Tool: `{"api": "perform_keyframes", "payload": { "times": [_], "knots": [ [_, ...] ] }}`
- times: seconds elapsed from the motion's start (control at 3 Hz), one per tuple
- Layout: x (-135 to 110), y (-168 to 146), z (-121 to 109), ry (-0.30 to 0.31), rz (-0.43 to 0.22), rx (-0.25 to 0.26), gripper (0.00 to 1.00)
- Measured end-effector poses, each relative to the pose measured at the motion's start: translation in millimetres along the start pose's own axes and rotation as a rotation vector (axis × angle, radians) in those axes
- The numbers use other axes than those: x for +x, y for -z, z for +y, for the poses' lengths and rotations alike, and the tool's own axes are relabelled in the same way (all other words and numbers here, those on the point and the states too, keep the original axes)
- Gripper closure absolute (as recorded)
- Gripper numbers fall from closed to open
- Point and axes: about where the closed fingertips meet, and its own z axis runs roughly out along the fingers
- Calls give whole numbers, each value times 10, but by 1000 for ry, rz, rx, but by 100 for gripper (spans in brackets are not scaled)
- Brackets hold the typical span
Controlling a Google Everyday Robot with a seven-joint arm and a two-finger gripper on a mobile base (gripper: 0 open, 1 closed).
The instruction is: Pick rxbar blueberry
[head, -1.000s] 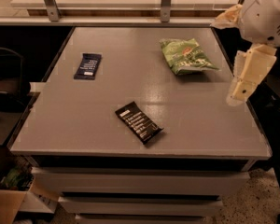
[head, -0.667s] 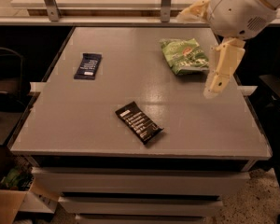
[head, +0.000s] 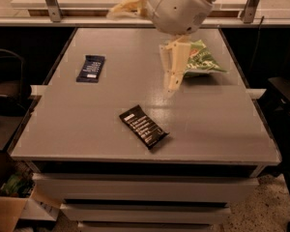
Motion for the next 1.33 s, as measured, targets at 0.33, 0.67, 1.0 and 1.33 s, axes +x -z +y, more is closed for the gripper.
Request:
{"api": "perform_keyframes", "payload": {
  "times": [0.33,0.67,1.0,1.33],
  "knots": [
    [-81,-49,-48,41,-10,-3,0],
    [-86,-48,-54,43,-9,-1,0],
    [-102,-161,-243,160,19,-28,0],
    [-46,-420,-641,347,59,-78,0]
  ]
}}
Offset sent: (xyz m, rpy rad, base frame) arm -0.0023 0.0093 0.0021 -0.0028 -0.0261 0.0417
